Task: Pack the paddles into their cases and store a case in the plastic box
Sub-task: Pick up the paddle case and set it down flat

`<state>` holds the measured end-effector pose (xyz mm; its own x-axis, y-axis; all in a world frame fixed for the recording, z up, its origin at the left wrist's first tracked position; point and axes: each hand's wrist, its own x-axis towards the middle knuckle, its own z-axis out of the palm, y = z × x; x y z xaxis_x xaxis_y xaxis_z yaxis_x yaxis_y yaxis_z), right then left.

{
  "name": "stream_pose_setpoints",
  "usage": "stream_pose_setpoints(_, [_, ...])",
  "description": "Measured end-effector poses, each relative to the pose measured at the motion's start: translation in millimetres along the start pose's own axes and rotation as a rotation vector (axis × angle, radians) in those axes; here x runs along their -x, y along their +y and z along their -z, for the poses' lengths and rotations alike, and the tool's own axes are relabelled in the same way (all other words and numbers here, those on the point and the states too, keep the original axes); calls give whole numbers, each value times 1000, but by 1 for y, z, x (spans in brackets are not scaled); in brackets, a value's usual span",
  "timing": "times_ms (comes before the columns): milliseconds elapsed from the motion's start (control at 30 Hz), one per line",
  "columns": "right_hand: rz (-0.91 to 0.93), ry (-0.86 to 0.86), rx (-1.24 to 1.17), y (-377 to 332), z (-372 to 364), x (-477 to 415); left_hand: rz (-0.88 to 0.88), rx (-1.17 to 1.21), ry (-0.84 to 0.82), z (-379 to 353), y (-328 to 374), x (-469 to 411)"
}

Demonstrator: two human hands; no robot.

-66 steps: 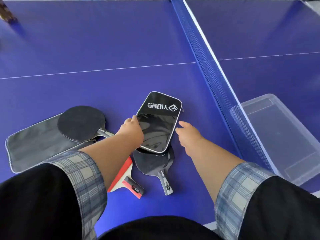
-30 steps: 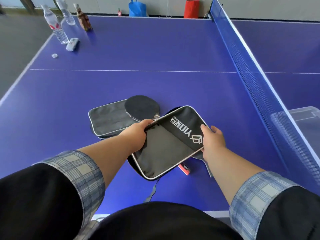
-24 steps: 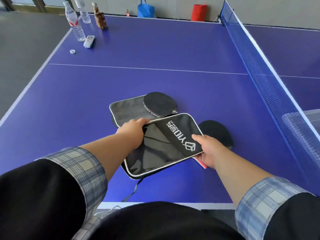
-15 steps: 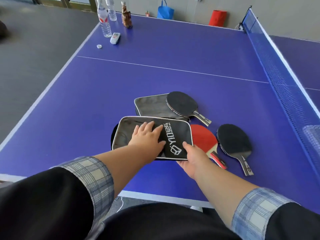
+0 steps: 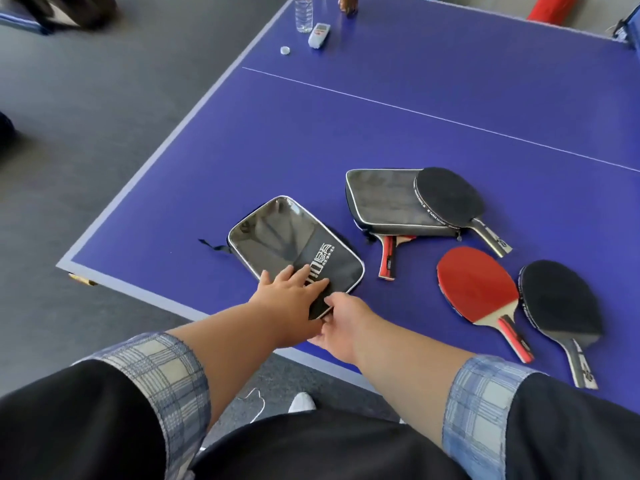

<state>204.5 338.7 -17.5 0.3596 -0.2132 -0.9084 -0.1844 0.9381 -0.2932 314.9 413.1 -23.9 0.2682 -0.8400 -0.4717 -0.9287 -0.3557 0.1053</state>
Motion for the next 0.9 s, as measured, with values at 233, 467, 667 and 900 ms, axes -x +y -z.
stream_pose_setpoints(233, [-39, 81, 597, 11, -10, -4, 57, -90, -149, -27, -51, 11])
stream_pose_setpoints(467, [445, 382, 1226, -31, -18, -23, 91, 108, -33, -39, -55, 7])
stream_pose_setpoints(667, [426, 425, 1147, -26, -39, -42, -6, 133, 53, -52, -63, -6])
stream_pose_setpoints(900, [512, 452, 987, -18, -44, -24, 13, 160, 56, -36, -61, -7])
